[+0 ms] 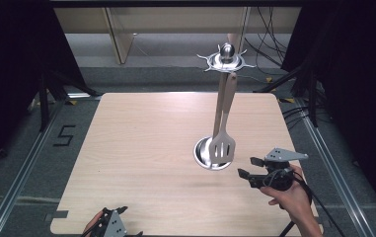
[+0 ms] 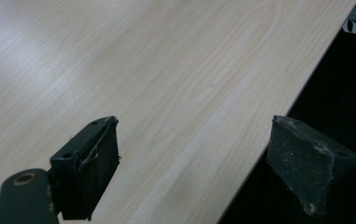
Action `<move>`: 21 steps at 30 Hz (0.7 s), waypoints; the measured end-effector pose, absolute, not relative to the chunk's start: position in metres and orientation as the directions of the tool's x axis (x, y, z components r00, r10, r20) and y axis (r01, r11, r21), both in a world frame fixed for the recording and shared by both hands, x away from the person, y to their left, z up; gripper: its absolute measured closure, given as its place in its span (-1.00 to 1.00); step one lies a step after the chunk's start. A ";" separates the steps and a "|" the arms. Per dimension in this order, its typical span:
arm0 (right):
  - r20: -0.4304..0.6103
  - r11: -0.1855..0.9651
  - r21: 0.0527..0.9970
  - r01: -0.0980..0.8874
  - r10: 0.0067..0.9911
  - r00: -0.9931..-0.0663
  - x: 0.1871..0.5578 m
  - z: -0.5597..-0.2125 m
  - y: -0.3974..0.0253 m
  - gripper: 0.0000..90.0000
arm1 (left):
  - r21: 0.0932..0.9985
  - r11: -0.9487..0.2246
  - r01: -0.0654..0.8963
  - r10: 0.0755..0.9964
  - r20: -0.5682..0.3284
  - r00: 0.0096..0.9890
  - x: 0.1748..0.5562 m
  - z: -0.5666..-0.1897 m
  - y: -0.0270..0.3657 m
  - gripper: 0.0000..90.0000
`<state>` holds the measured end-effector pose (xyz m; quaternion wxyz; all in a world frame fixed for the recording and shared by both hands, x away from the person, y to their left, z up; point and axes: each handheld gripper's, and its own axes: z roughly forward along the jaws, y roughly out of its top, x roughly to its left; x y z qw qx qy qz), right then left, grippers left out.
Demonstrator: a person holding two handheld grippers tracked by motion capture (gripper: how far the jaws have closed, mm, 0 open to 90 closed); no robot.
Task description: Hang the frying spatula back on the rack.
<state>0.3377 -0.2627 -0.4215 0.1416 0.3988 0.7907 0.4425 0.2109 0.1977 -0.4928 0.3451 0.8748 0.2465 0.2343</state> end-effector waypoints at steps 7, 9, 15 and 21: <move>0.146 0.294 0.800 0.524 0.751 -0.644 0.333 -0.430 -0.264 -0.25 | 0.727 -0.628 0.276 0.599 0.225 0.769 0.210 -0.493 0.197 -0.65; 0.143 0.294 0.801 0.521 0.752 -0.644 0.333 -0.433 -0.264 -0.26 | 0.729 -0.630 0.269 0.601 0.237 0.763 0.211 -0.493 0.197 -0.65; 0.158 0.288 0.799 0.528 0.746 -0.646 0.332 -0.439 -0.264 -0.26 | 0.725 -0.631 0.276 0.598 0.229 0.768 0.210 -0.493 0.198 -0.65; 0.152 0.302 0.793 0.529 0.743 -0.651 0.331 -0.444 -0.263 -0.27 | 0.728 -0.627 0.278 0.601 0.226 0.767 0.210 -0.493 0.197 -0.65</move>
